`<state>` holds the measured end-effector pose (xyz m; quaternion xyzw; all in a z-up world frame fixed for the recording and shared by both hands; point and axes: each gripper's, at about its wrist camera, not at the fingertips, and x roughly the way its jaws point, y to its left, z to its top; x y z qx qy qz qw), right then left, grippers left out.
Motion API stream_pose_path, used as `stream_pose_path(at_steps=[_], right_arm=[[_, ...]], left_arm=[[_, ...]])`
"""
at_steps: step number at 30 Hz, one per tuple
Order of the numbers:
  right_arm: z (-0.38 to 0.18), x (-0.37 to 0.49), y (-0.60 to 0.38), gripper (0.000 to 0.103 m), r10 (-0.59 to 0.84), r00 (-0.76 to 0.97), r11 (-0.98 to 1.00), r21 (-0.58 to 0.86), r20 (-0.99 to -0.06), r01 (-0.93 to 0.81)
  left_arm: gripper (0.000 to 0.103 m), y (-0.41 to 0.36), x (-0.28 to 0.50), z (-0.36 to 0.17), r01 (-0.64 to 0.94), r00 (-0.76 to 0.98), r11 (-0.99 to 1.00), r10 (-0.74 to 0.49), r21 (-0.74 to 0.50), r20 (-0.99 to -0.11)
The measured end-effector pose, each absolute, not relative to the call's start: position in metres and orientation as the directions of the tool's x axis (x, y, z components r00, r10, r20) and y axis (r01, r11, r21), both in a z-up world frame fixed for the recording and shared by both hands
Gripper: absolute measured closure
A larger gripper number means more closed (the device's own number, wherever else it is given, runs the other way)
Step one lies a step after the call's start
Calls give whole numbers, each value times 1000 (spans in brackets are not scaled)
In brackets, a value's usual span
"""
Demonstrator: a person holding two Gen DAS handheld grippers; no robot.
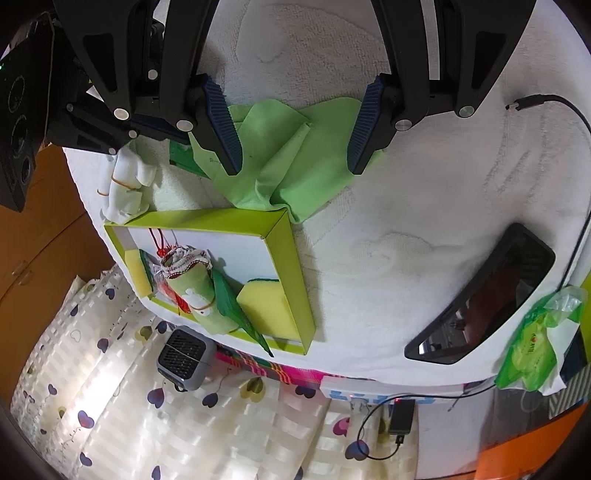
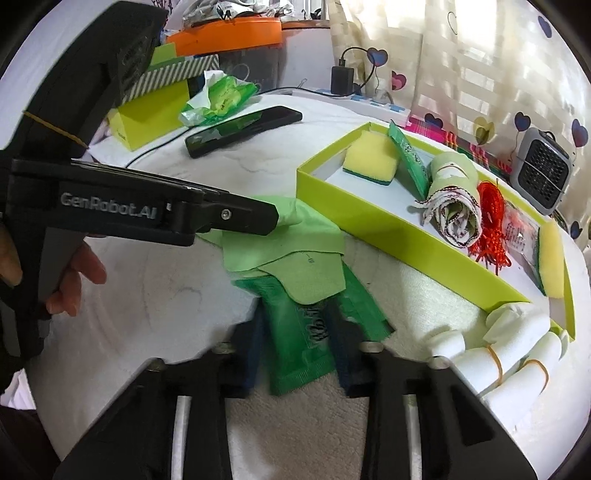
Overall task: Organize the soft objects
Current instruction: 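Grasp the green printed packet with the right gripper while the left grasps the light-green cloth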
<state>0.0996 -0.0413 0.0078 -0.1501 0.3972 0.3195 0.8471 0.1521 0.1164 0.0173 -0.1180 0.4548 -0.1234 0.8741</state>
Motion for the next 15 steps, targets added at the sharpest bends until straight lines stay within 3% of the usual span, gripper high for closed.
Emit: stream_pose_path(at_steps=[7, 15], right_arm=[[9, 94, -46, 88, 415, 495, 761, -7, -764, -648], [12, 85, -57, 89, 407, 503, 777, -1, -763, -630]], left_arm=[[44, 113, 153, 17, 122, 544, 942, -327, -312, -773], [44, 100, 153, 17, 155, 534, 945, -324, -286, -781]])
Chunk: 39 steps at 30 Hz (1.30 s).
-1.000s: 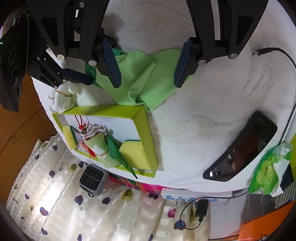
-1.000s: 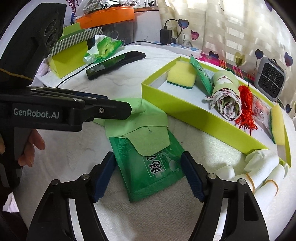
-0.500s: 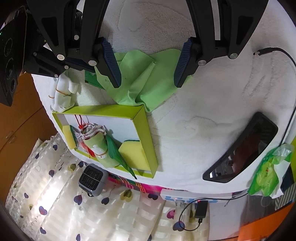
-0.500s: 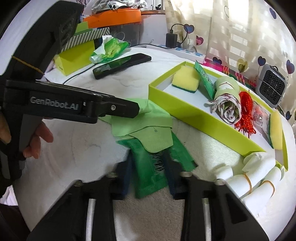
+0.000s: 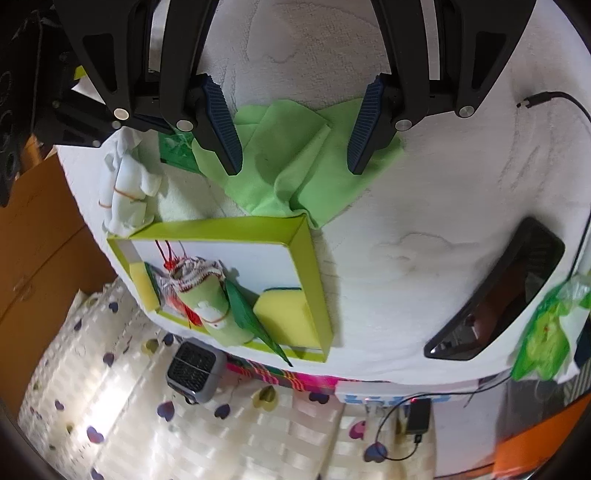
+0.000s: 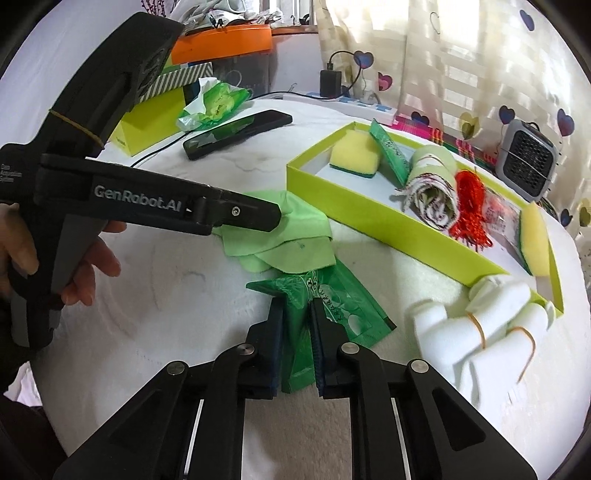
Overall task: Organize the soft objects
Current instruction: 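Grasp the green printed packet with the right gripper while the left grasps the light-green cloth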
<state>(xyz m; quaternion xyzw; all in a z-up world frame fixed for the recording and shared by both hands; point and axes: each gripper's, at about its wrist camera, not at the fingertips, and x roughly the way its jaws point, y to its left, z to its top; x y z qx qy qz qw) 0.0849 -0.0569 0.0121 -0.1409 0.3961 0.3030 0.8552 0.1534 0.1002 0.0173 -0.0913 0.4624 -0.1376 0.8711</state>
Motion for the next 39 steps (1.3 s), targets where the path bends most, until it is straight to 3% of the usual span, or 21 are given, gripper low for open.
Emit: stream_pose_path(at_steps=[21, 22, 24, 27, 33, 39], right_arm=[[21, 69, -80, 89, 408, 546, 816, 24, -732, -578], [21, 70, -81, 89, 410, 546, 817, 27, -731, -576], [20, 70, -82, 89, 413, 546, 818, 34, -729, -574], [20, 69, -82, 89, 419, 543, 816, 40, -728, -576], [21, 69, -82, 89, 424, 545, 817, 46, -723, -574], [21, 69, -82, 89, 426, 546, 817, 49, -721, -574]], left_arm=[[45, 70, 167, 11, 152, 564, 987, -133, -56, -815], [48, 69, 167, 11, 152, 567, 987, -127, -48, -814], [69, 69, 166, 12, 149, 576, 989, -107, -25, -810], [81, 71, 166, 12, 152, 577, 988, -111, -27, -809], [95, 73, 164, 13, 141, 591, 989, -120, -44, -798], [98, 75, 162, 14, 136, 594, 988, -135, -67, -793]])
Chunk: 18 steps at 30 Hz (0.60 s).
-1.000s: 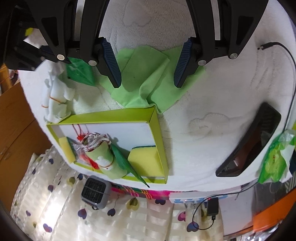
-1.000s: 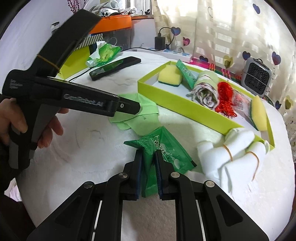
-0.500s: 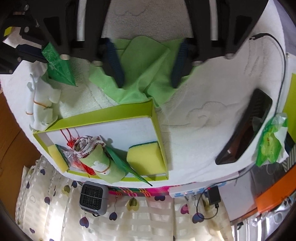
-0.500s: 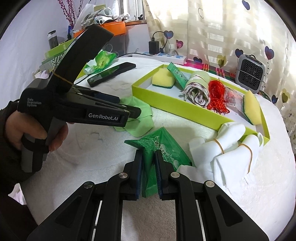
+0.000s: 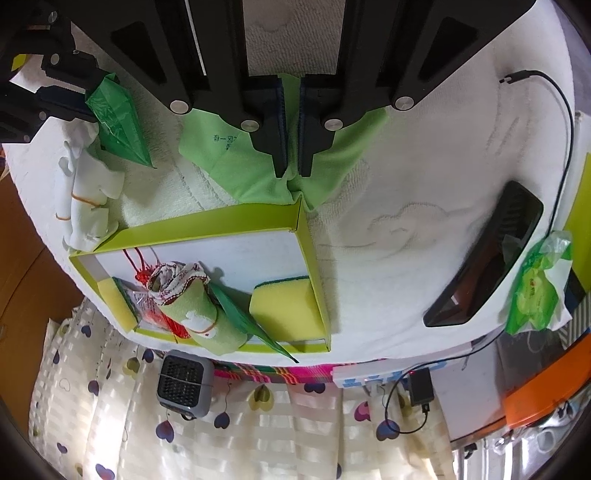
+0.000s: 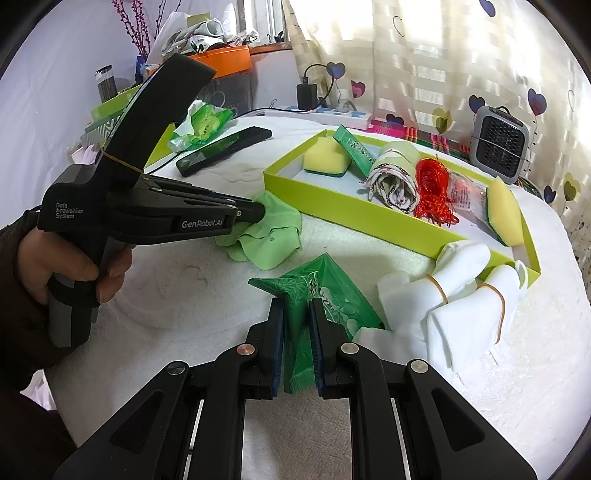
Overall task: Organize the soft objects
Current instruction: 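Grasp the green printed packet with the right gripper while the left grasps the light-green cloth, then lift and carry the packet and cloth toward the green box with both tools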
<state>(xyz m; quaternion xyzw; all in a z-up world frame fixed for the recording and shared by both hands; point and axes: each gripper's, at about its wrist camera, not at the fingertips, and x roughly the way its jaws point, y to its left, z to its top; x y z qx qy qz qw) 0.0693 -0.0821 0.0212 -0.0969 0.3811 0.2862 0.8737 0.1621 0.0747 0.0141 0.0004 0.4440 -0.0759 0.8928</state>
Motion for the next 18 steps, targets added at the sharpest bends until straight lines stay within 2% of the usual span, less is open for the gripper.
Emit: stream_pose_path(at_steps=[18], right_arm=[[25, 65, -85, 89, 441, 559, 816, 55, -702, -576]], left_arm=[[99, 79, 134, 32, 127, 641, 987, -160, -102, -751]])
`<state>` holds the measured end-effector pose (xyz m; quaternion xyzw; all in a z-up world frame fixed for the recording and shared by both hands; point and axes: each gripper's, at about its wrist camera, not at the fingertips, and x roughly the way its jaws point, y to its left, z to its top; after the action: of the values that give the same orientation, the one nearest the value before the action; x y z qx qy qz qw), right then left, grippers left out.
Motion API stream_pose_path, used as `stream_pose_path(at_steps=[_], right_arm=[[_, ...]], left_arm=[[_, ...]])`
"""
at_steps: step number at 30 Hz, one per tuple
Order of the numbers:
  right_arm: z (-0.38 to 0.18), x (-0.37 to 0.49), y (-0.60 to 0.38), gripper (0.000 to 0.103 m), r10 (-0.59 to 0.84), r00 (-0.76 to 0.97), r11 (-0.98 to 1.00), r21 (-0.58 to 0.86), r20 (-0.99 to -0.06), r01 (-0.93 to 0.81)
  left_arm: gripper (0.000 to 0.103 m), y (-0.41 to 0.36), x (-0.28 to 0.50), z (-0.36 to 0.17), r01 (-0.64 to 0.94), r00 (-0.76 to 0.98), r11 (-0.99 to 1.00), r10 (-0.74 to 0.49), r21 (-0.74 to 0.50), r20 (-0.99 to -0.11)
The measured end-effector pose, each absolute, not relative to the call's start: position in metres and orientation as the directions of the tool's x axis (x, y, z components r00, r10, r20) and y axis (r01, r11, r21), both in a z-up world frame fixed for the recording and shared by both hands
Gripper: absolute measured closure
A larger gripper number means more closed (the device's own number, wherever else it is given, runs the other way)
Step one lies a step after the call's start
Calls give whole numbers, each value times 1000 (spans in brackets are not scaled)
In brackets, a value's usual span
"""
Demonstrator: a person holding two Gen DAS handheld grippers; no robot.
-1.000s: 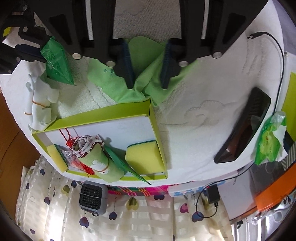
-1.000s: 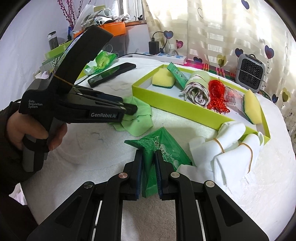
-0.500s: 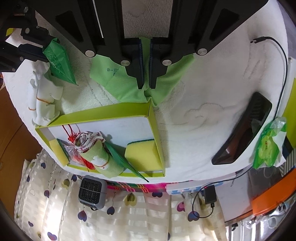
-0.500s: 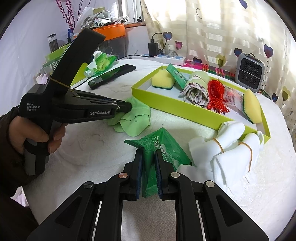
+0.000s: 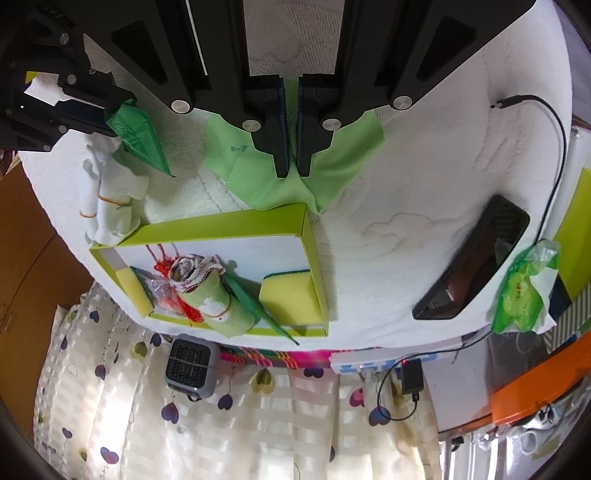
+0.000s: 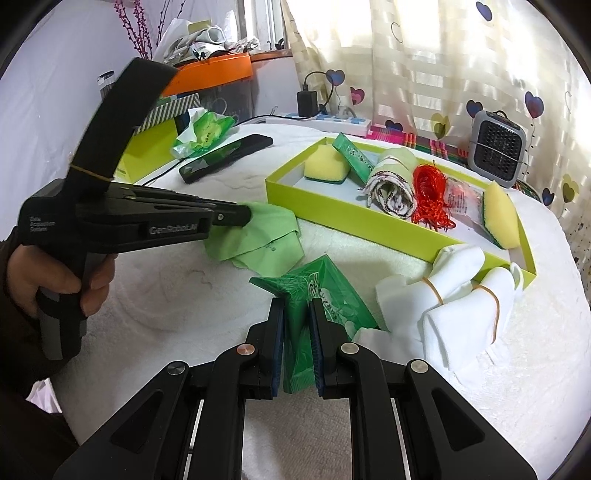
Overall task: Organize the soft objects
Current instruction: 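Lift and carry the packet and cloth toward the green box with both tools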
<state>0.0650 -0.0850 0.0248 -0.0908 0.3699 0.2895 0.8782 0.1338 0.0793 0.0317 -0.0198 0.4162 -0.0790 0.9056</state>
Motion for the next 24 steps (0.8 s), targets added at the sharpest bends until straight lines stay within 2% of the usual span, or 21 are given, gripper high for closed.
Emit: stream_pose_path(at_steps=[24], right_arm=[[45, 53, -97, 89, 457, 600, 823, 55, -656, -566]], left_arm=[[99, 77, 107, 64, 145, 701, 985, -172, -97, -692]])
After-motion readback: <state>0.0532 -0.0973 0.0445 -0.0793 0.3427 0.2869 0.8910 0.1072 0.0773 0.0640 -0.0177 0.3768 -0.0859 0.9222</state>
